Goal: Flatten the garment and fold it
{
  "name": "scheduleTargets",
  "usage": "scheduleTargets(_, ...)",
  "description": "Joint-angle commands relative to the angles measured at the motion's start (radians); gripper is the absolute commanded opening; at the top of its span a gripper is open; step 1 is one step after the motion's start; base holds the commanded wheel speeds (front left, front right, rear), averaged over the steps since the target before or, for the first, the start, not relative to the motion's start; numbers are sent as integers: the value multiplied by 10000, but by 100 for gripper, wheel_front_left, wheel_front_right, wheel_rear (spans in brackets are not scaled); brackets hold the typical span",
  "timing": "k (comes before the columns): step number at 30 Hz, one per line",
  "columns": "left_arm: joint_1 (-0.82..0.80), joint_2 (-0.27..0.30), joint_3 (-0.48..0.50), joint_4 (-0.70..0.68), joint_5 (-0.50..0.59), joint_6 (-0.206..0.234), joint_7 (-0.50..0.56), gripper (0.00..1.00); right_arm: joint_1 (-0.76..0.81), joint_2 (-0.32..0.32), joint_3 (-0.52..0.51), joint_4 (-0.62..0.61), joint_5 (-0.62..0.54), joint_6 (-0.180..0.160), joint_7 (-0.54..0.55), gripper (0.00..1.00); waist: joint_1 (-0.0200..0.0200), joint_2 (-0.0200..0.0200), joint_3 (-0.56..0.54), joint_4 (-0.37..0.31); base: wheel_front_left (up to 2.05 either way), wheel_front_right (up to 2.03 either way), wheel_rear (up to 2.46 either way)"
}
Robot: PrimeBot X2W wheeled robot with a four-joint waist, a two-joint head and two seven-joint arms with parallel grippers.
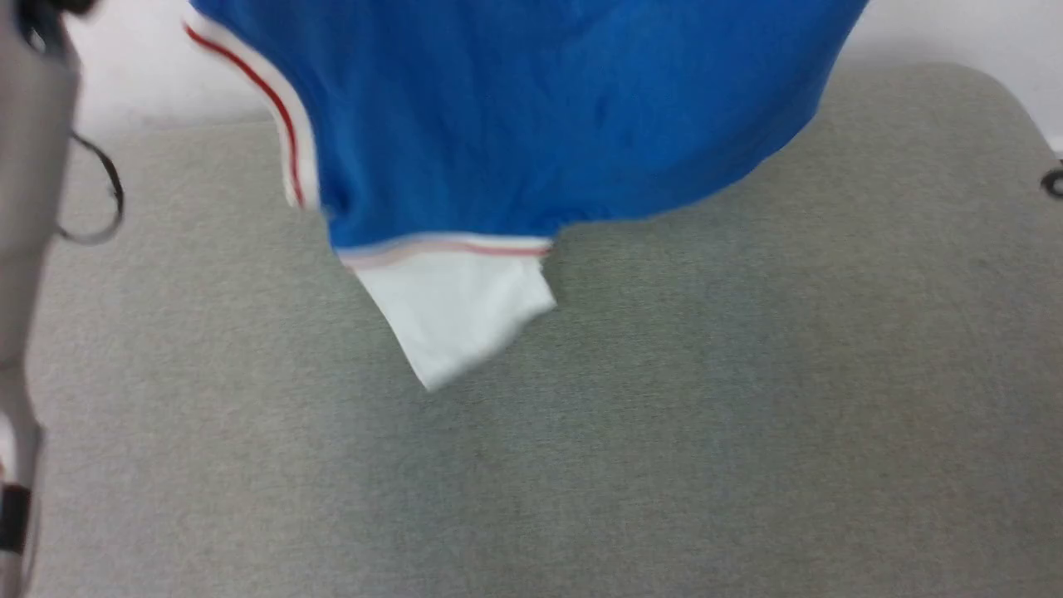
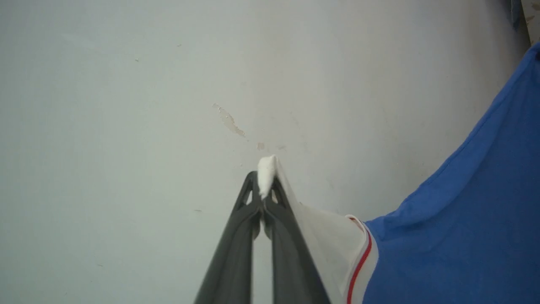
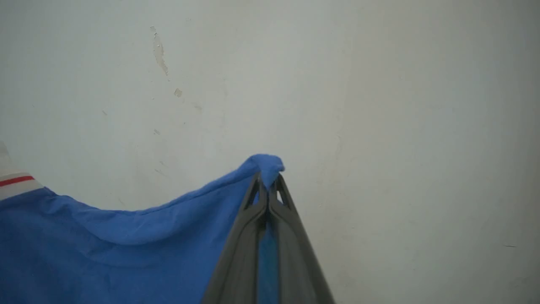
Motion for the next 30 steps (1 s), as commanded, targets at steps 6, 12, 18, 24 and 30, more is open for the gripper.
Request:
scheduleTargets(6,-1722,77,-44,403,58,-38,613,0,-1164,79,197,533,-174,-19,308,0,2,0,449,-404,0,0,0)
scheduleTargets(12,-3074,-443,-36,919,98,215,1016,0,-2214,302,-166,1026,-289,-19,614,0,2,0,1786,-497,0,0,0)
scheduleTargets(18,-4681,-680,-244,1298,957,587,229,0,-3434,796,-393,1425,-548,-19,90,0,2,0,3522,-870,0,0,0)
scheduleTargets(24,-5592,-850,-359,1853,1419,709,-1104,0,-4150,1203,-526,2220,-837,-19,-738,0,2,0,4147,-1146,0,0,0)
scheduleTargets(30,-6286,-876,-456,2329,1327,386,-1957,0,-4641,1029,-329,2685,-995,-19,-1531,0,2,0,5089,-1213,0,0,0)
